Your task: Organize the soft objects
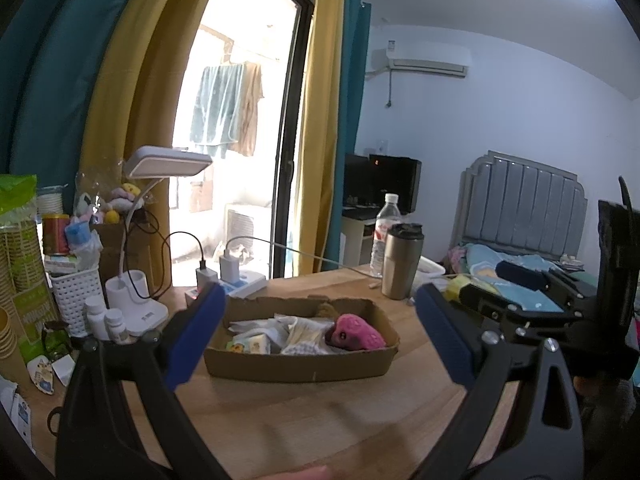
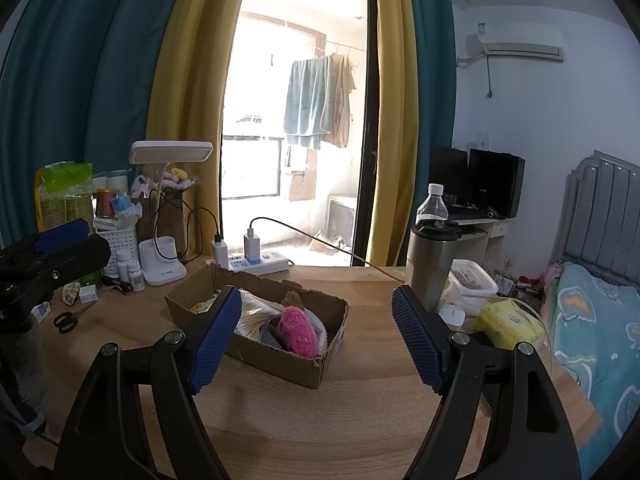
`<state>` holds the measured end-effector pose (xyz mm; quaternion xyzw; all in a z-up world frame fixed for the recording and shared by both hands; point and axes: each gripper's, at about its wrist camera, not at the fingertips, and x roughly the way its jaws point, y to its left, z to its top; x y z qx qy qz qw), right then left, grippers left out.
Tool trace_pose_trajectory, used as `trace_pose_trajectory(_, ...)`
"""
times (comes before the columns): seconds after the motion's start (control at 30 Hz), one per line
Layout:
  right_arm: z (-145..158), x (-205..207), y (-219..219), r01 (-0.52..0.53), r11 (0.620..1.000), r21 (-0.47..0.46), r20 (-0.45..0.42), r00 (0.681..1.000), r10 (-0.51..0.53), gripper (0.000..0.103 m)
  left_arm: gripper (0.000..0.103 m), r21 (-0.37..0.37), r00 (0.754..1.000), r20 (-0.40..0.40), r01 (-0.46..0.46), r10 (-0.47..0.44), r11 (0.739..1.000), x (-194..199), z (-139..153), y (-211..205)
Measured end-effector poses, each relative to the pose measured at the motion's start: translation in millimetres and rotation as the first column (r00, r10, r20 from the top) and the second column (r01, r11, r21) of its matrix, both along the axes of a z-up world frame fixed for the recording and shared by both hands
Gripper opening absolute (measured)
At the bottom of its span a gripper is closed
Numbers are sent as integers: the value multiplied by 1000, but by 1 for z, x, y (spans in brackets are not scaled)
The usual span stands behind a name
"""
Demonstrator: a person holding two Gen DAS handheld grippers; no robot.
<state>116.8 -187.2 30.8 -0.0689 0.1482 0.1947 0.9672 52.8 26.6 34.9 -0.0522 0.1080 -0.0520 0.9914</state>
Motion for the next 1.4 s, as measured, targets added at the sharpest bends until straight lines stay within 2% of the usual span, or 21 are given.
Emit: trace_pose_trajectory(1.4, -4, -2, 0, 2, 1000, 3, -8, 1000, -2, 81, 97, -5, 1000, -8, 18, -18, 1000, -1, -3, -7)
